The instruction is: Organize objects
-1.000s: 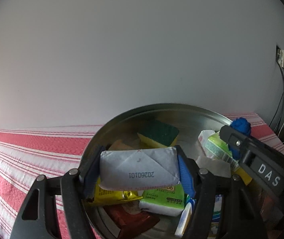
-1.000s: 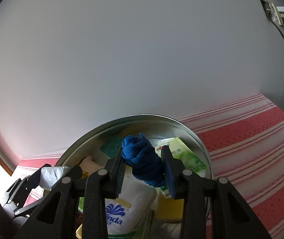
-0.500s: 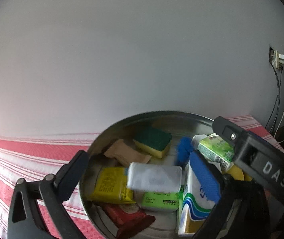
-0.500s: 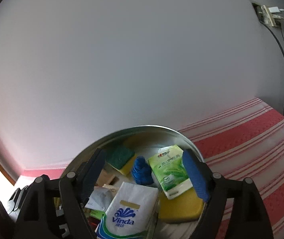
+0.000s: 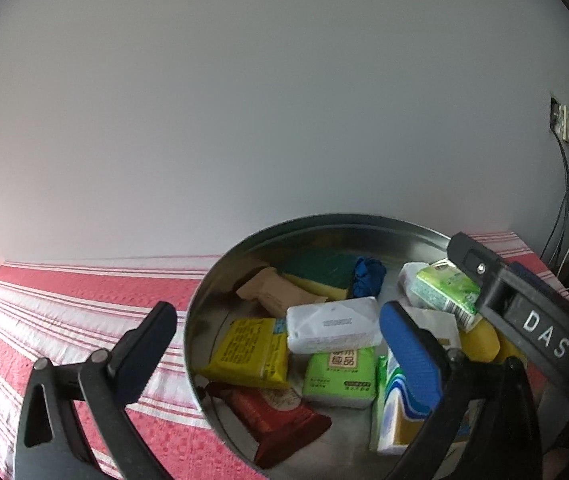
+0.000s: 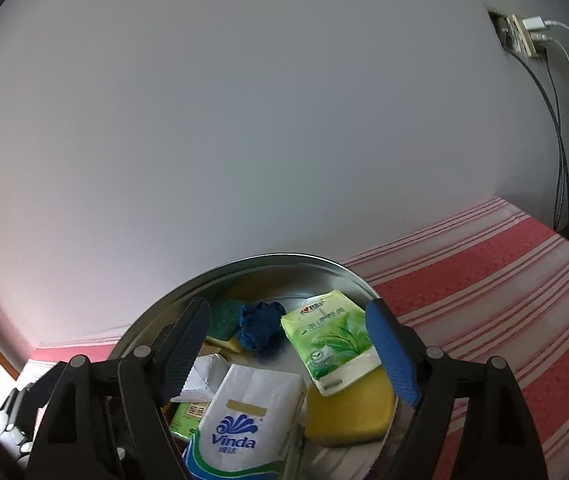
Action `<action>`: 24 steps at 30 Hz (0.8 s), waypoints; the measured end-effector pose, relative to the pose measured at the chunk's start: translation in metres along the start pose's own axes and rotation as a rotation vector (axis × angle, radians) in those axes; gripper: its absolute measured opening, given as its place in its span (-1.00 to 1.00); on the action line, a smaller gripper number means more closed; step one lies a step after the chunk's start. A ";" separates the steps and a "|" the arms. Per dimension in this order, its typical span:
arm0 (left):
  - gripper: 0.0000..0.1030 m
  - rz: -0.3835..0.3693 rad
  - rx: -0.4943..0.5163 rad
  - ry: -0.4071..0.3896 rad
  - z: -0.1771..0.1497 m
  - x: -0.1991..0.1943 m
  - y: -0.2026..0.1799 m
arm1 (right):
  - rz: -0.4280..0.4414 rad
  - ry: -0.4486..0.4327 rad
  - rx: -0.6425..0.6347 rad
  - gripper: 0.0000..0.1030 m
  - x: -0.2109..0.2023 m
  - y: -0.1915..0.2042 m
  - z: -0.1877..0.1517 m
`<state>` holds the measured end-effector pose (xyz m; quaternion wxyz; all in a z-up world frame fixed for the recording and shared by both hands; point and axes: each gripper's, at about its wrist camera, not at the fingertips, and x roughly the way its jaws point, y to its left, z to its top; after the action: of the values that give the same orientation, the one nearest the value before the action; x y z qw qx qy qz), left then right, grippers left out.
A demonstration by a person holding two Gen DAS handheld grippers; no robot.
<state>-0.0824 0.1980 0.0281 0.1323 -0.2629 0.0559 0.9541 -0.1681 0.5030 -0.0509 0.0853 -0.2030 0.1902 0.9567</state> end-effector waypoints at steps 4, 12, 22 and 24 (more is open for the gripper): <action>0.99 0.017 0.003 0.003 -0.005 0.006 0.000 | -0.011 -0.017 -0.015 0.59 -0.007 0.004 -0.002; 0.99 0.005 -0.050 0.002 -0.022 -0.001 0.014 | -0.038 -0.047 -0.086 0.59 -0.021 0.015 -0.008; 0.99 0.031 -0.013 -0.069 -0.038 -0.016 0.023 | -0.078 -0.115 -0.170 0.59 -0.042 0.030 -0.024; 0.99 0.060 -0.005 -0.084 -0.044 -0.014 0.023 | -0.077 -0.119 -0.162 0.59 -0.049 0.029 -0.027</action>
<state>-0.0560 0.1653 -0.0019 0.1054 -0.2211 0.0557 0.9679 -0.1213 0.4617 -0.0432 0.1164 -0.1594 0.0989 0.9753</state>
